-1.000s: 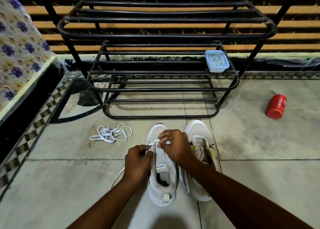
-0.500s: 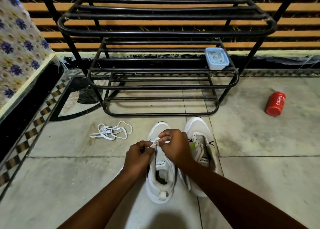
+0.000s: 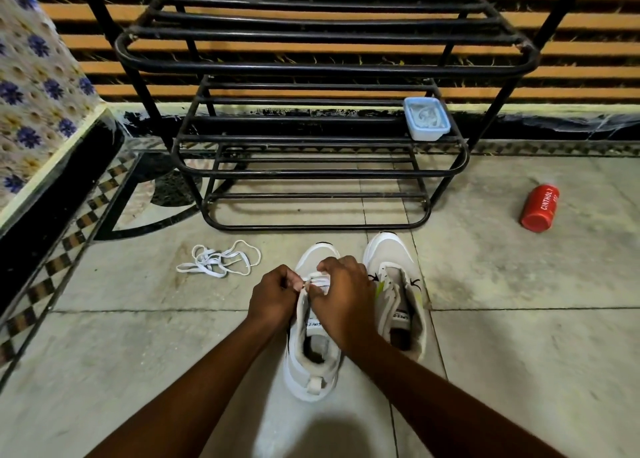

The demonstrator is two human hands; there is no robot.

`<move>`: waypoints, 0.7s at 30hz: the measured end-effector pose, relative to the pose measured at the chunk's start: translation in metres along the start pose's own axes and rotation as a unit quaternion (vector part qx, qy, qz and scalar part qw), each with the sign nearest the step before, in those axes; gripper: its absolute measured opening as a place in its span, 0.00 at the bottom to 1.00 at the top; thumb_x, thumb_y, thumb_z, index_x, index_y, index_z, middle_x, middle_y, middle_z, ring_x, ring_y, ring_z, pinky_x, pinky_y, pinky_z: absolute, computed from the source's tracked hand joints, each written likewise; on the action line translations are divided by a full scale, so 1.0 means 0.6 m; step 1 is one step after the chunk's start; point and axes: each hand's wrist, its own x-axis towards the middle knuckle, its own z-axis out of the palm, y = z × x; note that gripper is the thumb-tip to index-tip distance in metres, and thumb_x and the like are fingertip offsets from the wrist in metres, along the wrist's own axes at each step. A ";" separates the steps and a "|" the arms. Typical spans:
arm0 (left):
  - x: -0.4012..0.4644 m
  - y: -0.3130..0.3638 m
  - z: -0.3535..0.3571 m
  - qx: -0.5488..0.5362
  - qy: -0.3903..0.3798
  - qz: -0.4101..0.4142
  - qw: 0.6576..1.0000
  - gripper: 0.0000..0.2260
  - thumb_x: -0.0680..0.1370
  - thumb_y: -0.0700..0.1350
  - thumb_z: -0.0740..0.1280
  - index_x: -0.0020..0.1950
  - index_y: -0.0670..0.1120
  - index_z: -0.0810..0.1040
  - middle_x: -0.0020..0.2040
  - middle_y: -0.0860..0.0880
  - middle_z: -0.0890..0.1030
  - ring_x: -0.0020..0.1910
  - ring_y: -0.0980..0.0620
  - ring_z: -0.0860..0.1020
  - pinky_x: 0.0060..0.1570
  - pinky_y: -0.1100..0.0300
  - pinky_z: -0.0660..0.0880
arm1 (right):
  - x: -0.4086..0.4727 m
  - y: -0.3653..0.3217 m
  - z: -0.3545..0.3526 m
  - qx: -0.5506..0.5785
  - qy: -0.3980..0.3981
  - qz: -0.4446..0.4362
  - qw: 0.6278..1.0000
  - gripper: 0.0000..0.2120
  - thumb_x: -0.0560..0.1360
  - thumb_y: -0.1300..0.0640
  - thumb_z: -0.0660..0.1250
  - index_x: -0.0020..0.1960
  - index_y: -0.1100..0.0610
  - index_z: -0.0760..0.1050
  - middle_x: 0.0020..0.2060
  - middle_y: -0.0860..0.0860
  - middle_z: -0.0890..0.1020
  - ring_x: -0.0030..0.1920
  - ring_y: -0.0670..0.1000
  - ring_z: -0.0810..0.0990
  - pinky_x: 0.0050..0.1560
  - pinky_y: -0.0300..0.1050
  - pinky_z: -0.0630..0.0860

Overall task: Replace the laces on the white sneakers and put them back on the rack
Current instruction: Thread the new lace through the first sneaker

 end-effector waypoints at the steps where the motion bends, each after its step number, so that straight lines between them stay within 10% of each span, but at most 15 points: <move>1: 0.002 0.000 -0.001 0.012 -0.004 0.005 1.000 0.07 0.74 0.38 0.70 0.38 0.50 0.78 0.39 0.53 0.84 0.42 0.50 0.82 0.47 0.54 0.77 | -0.021 -0.006 -0.004 -0.005 0.030 -0.003 1.000 0.13 0.69 0.50 0.67 0.53 0.49 0.78 0.51 0.51 0.77 0.54 0.57 0.76 0.56 0.54 0.74; 9: 0.014 0.022 -0.015 -0.139 -0.006 -0.063 0.988 0.12 0.78 0.28 0.56 0.42 0.42 0.71 0.37 0.39 0.80 0.25 0.50 0.74 0.21 0.64 0.69 | -0.085 0.003 0.008 0.032 0.059 -0.024 0.997 0.23 0.61 0.68 0.63 0.54 0.59 0.83 0.51 0.54 0.79 0.52 0.59 0.78 0.56 0.44 0.70; 16: 0.045 0.035 -0.085 -0.396 0.038 -0.107 0.911 0.19 0.79 0.28 0.47 0.42 0.51 0.67 0.35 0.38 0.80 0.31 0.42 0.82 0.35 0.48 0.78 | -0.090 0.017 0.017 0.024 0.044 -0.026 0.998 0.25 0.60 0.68 0.60 0.55 0.61 0.83 0.55 0.56 0.82 0.57 0.60 0.81 0.63 0.41 0.67; 19: 0.067 0.041 -0.113 -0.332 0.018 0.023 0.943 0.17 0.79 0.29 0.50 0.43 0.50 0.67 0.33 0.45 0.71 0.30 0.48 0.70 0.32 0.55 0.72 | -0.090 0.014 0.022 0.017 0.052 -0.016 0.998 0.25 0.59 0.67 0.61 0.53 0.61 0.84 0.54 0.58 0.83 0.56 0.60 0.82 0.64 0.39 0.65; 21: 0.065 0.042 -0.123 -0.027 -0.041 0.249 0.967 0.10 0.82 0.37 0.57 0.47 0.52 0.69 0.37 0.50 0.73 0.35 0.47 0.70 0.35 0.54 0.68 | -0.089 0.014 0.024 0.018 0.049 -0.013 0.999 0.25 0.60 0.67 0.61 0.54 0.61 0.85 0.55 0.58 0.83 0.57 0.60 0.82 0.64 0.38 0.64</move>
